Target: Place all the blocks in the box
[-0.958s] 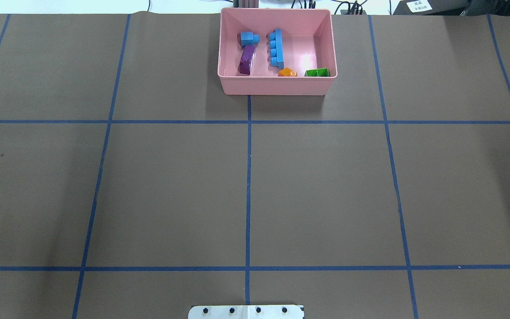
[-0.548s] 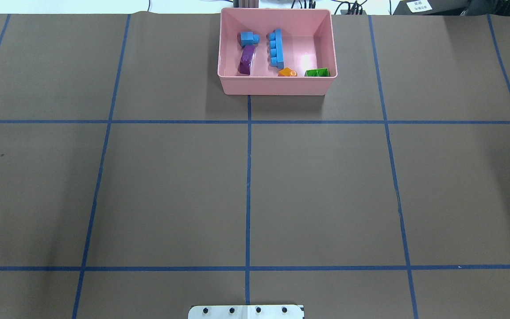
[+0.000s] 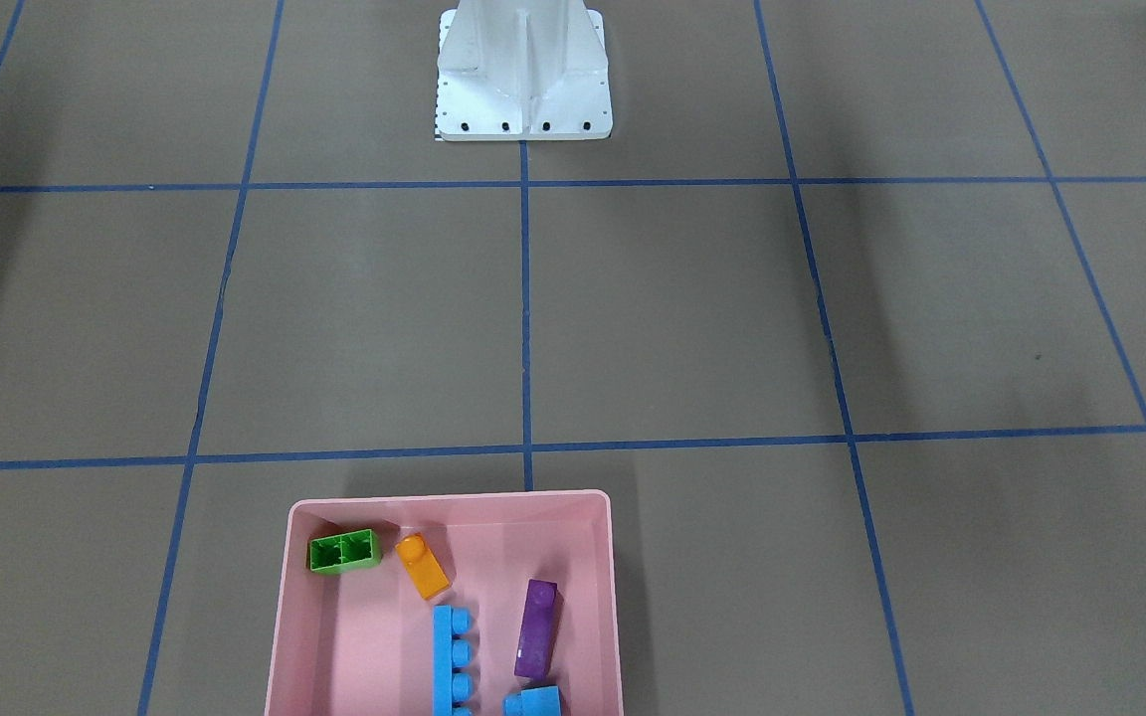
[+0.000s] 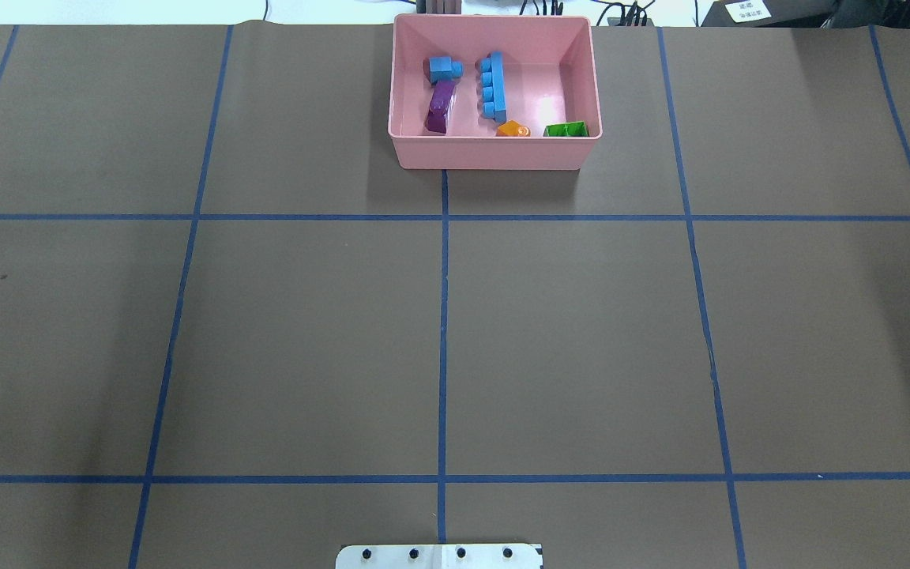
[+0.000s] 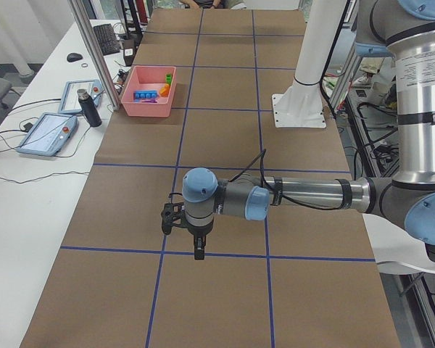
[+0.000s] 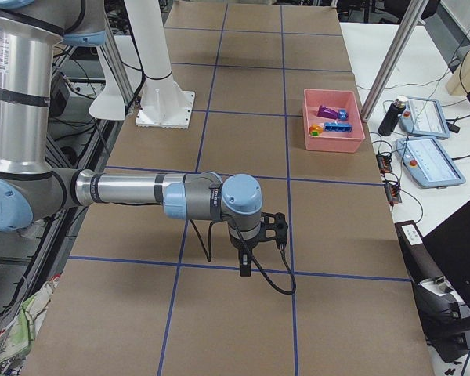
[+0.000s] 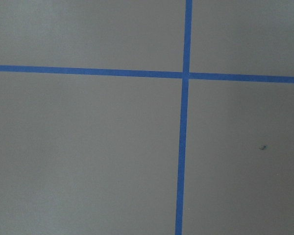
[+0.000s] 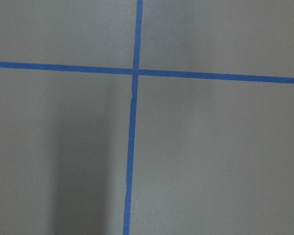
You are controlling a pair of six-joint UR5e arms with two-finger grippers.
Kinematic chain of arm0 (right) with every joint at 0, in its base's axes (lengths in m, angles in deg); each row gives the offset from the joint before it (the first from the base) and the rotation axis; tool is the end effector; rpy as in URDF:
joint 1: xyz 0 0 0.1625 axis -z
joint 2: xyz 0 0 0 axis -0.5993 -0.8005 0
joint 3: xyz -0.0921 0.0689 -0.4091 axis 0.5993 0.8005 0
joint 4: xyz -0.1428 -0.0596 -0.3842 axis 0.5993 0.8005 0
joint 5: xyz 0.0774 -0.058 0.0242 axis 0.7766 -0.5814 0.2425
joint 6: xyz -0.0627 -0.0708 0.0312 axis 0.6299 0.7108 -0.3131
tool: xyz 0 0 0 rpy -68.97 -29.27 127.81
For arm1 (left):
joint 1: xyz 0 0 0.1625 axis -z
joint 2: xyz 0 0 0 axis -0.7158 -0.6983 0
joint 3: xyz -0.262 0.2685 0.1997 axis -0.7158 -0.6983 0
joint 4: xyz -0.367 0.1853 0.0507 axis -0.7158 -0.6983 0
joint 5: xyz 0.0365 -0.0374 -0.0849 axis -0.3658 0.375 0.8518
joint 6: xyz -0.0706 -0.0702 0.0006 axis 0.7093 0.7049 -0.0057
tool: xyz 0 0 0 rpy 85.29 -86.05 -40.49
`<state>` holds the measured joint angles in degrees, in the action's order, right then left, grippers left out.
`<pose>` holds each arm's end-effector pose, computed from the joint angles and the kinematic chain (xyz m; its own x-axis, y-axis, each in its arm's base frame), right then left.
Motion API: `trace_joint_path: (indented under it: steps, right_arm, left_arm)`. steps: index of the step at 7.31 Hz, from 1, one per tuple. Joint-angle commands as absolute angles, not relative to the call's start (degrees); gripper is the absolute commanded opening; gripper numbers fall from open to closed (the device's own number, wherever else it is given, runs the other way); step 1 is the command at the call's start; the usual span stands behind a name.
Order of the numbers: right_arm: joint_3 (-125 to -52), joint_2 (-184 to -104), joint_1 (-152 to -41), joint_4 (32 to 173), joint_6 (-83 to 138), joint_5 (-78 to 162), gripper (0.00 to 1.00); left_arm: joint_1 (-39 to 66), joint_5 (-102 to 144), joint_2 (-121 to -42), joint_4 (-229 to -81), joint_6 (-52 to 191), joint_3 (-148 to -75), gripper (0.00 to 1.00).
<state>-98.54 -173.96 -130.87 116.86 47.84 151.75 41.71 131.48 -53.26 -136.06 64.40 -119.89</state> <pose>0.0952 -0.4165 0.6306 0.7349 -0.0321 0.6774 -0.0242 0.9970 0.0735 -0.0468 -0.4390 0.6386 0.7339 -0.0503 -0.6774 0.0830 0.9964 0.0159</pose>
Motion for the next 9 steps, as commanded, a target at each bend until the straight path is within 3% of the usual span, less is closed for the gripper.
trace_joint_path:
  steps: [1,9]
  right_arm:
    - [-98.5,-174.0,-130.9,116.8,47.7,151.8,1.00]
    - [-98.6,-173.7,-130.9,116.8,47.6,152.1,1.00]
  left_arm:
    - [41.7,131.5,-53.3,-136.0,64.4,-119.8,1.00]
    - [41.7,130.1,-53.4,-135.9,64.5,-119.9,1.00]
